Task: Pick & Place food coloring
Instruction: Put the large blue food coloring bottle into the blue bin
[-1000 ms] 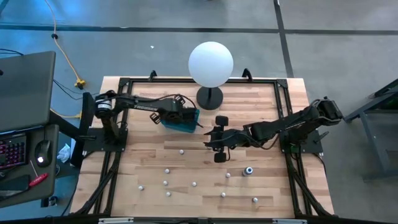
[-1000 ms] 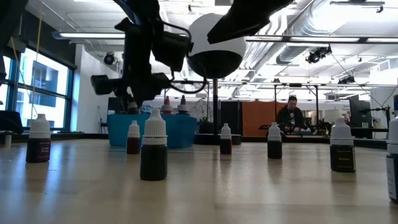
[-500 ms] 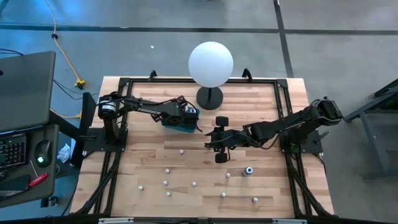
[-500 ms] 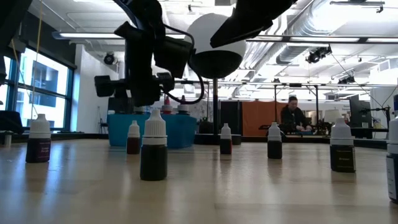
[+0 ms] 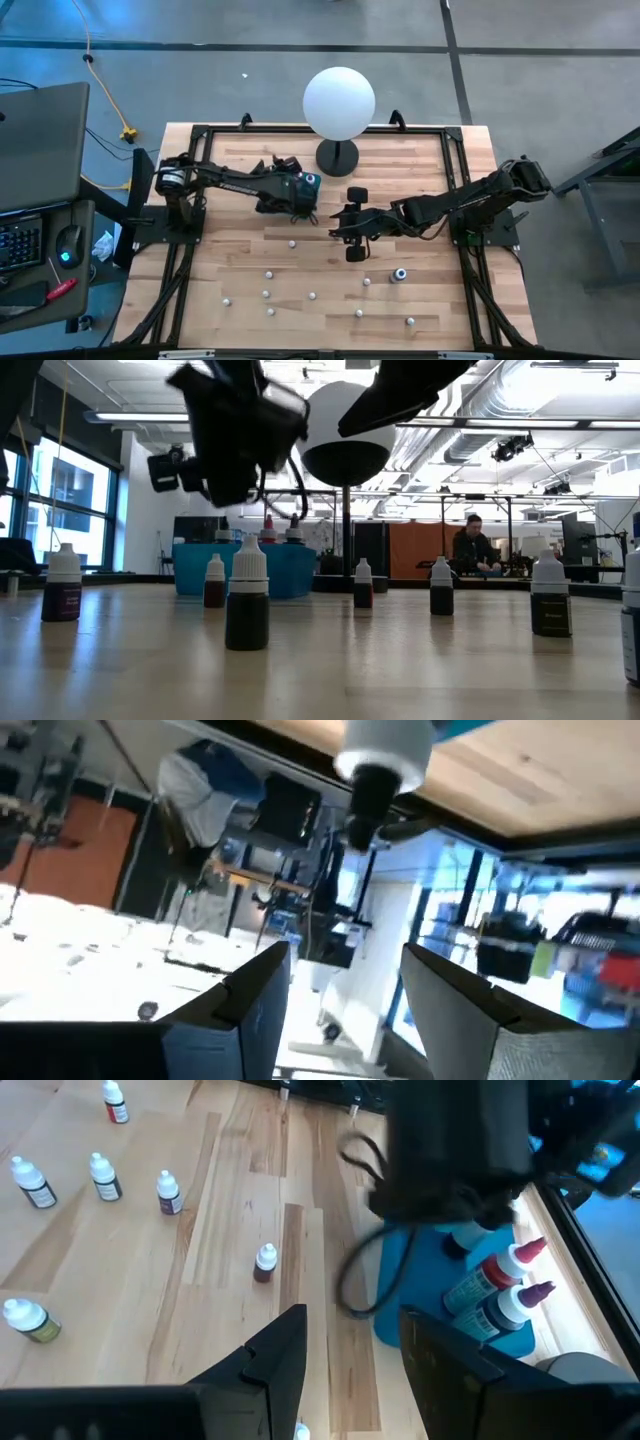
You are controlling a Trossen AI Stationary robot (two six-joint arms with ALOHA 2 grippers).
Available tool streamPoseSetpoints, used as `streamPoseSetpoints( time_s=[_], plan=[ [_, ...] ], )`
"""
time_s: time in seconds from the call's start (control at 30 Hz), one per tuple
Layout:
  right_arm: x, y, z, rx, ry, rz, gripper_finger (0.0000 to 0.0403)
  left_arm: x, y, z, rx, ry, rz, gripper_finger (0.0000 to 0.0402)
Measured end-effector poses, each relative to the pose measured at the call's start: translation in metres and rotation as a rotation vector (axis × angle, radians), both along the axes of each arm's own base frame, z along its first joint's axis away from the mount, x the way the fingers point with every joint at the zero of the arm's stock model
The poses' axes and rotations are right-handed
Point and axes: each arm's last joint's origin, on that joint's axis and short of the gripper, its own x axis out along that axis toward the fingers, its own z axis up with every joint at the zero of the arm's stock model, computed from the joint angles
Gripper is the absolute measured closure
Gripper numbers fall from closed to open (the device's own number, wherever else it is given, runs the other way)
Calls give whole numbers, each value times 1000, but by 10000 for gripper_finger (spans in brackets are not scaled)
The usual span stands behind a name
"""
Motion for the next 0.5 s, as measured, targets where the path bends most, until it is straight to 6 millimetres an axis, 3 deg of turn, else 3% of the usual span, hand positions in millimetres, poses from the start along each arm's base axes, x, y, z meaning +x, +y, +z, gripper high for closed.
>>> streamPoseSetpoints(
  time_s=[0.13, 0.3, 0.4, 0.5],
  plan=[
    [0, 0, 0, 25, -4, -17, 252, 5, -22, 30, -162, -210, 149, 213],
    [0, 0, 0, 27, -4, -18, 252, 2, -33, 83, -566, -565, 453, 213],
    [-1, 2, 0, 25, 1, -12, 252, -10, -29, 113, -708, -749, 600, 213],
    [-5, 9, 0, 12, 20, 18, 252, -38, -28, 144, -728, -937, 623, 213]
  ],
)
